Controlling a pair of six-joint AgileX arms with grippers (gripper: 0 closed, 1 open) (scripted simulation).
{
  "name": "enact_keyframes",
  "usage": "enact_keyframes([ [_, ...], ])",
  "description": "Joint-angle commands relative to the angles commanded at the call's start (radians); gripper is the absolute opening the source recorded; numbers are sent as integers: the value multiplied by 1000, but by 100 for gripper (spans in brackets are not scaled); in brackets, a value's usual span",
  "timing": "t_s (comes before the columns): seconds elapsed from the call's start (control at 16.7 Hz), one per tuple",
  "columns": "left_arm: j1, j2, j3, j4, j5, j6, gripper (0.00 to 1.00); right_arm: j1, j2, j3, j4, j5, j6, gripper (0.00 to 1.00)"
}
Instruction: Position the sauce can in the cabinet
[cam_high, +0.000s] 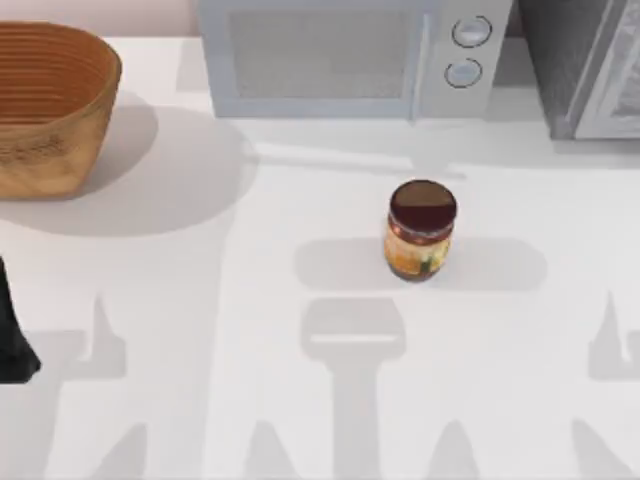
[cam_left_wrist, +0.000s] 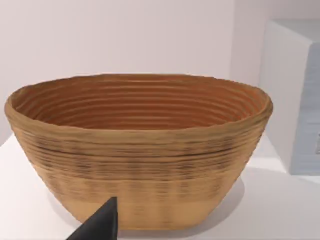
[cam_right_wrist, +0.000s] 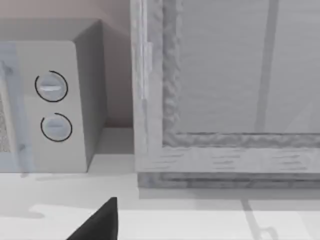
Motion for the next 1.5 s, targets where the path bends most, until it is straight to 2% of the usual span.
enact_keyframes([
  [0.3, 0, 0, 0, 0, 0, 0, 100, 11, 50, 28, 8, -39, -23, 100],
  [0.6, 0, 0, 0, 0, 0, 0, 100, 41, 309, 158, 45, -206, -130, 100],
  [0.9, 0, 0, 0, 0, 0, 0, 100, 66, 734, 362, 107, -461, -294, 100],
  [1.5, 0, 0, 0, 0, 0, 0, 100, 76, 1742, 846, 278, -1067, -640, 100],
])
